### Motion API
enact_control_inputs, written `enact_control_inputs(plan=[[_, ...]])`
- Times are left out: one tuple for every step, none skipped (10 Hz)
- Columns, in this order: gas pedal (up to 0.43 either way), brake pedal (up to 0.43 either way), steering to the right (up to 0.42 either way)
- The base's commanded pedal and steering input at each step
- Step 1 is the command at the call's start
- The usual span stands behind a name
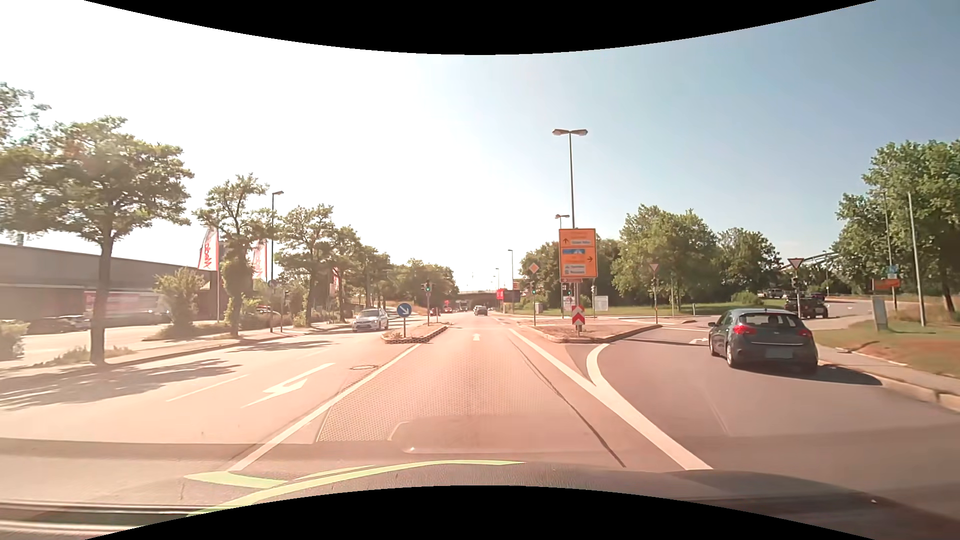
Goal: Follow the waypoints while adhering to traffic rules and regulations
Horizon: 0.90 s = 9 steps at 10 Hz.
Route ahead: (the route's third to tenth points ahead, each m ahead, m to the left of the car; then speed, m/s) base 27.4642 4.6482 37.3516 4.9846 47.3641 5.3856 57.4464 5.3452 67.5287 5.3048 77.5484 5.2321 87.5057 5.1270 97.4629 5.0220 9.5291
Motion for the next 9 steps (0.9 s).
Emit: enact_control_inputs(plan=[[0.059, 0.000, -0.001], [0.059, 0.000, 0.000], [0.059, 0.000, 0.000], [0.059, 0.000, -0.001], [0.059, 0.000, -0.001], [0.059, 0.000, 0.000], [0.059, 0.000, 0.000], [0.059, 0.000, 0.000], [0.059, 0.000, -0.001]])
